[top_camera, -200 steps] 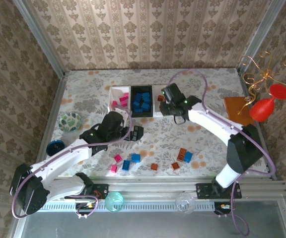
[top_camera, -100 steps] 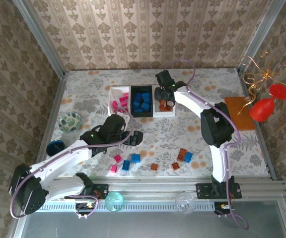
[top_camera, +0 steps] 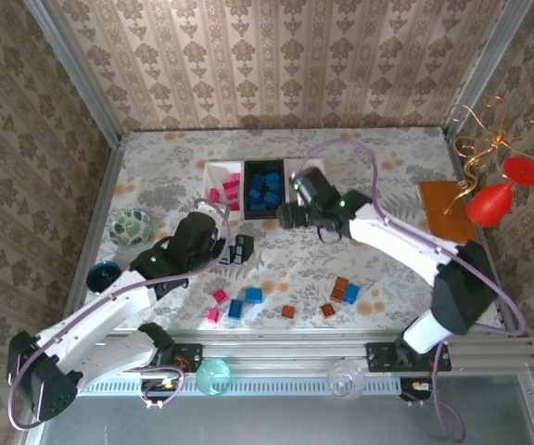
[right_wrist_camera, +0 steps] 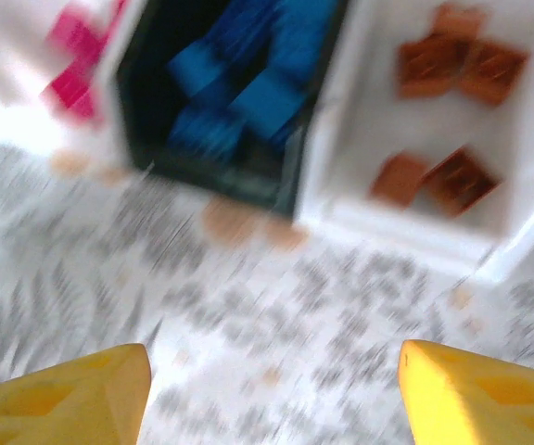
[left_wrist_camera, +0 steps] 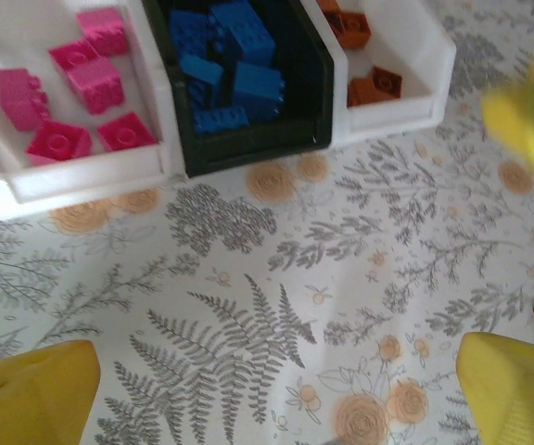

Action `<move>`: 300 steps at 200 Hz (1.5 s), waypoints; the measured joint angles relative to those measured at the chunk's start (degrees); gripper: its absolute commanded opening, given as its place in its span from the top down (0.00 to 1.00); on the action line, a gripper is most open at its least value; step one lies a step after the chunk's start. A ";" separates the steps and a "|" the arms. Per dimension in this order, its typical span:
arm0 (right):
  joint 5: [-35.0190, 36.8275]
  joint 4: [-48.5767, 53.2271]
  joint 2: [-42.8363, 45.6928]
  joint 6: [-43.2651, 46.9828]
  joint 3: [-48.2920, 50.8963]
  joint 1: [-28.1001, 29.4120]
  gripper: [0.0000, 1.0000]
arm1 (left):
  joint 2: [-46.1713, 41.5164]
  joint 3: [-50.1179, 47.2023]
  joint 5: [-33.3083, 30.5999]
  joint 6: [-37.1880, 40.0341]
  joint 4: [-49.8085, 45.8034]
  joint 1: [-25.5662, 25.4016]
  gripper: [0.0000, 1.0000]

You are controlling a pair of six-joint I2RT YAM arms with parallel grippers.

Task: Sort the legos into containers by color
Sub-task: Pick up the lego from the bottom-center of the table.

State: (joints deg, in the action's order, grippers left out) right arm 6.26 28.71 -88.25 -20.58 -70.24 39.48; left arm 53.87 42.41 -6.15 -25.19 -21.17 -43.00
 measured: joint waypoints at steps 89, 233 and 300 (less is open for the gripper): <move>-5.79 11.10 -1.70 3.98 12.63 22.18 0.28 | -2.10 -3.34 1.66 -0.33 -0.20 6.40 0.00; -7.21 8.76 -7.80 8.28 12.22 23.10 0.77 | 0.15 -3.32 3.69 -0.35 -0.24 6.78 0.00; -2.45 2.64 1.88 2.89 9.94 3.39 0.79 | 1.55 -3.28 4.94 -0.35 0.50 6.78 0.00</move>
State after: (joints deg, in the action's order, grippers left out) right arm 3.81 31.35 -86.37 -17.69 -60.29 42.87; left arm 55.42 39.13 -1.21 -25.54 -20.67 -36.23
